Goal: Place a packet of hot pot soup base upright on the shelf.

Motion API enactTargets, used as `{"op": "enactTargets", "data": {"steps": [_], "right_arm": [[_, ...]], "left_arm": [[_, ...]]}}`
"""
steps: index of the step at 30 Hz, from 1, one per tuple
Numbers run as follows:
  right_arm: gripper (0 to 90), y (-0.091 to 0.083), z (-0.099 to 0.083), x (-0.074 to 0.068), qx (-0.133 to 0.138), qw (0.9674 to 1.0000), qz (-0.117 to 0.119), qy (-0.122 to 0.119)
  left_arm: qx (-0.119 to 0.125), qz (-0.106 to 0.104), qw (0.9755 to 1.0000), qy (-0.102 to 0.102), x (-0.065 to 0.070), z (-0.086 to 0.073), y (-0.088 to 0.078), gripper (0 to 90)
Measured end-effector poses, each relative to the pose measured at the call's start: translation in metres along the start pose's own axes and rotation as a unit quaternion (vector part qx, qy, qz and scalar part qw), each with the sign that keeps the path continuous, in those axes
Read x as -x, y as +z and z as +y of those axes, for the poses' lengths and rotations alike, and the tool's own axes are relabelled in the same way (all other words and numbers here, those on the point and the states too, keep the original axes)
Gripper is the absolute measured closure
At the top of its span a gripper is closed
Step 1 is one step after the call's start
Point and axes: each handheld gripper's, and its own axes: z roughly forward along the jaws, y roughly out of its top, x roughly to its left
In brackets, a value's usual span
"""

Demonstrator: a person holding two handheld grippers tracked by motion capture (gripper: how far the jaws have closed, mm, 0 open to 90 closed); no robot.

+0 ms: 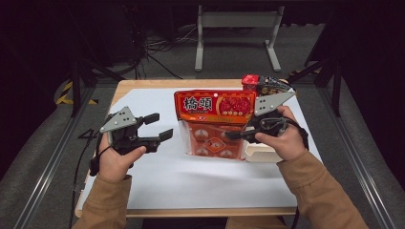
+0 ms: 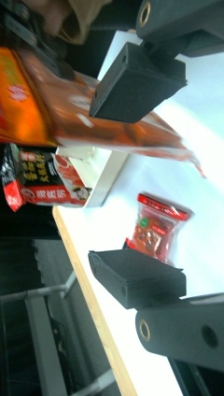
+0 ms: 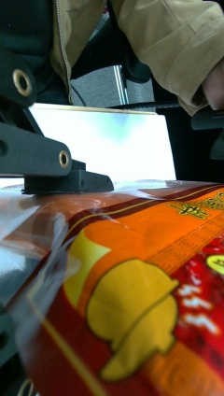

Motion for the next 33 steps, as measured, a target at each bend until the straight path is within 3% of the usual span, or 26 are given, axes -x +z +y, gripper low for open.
{"op": "enactTargets", "data": {"steps": [23,33], "right_arm": [[70.4,-0.043,0.012,0.018,0.033,0.9987,-0.035,0.016],[70.4,-0.062,0.01,0.028,0.039,0.9964,-0.073,0.017]], "left_arm": [[-0.037,0.025,0.9985,-0.03,-0.028,-0.023,0.01,23.3],[-0.044,0.029,0.9978,-0.041,-0.034,-0.028,0.012,22.5]]}}
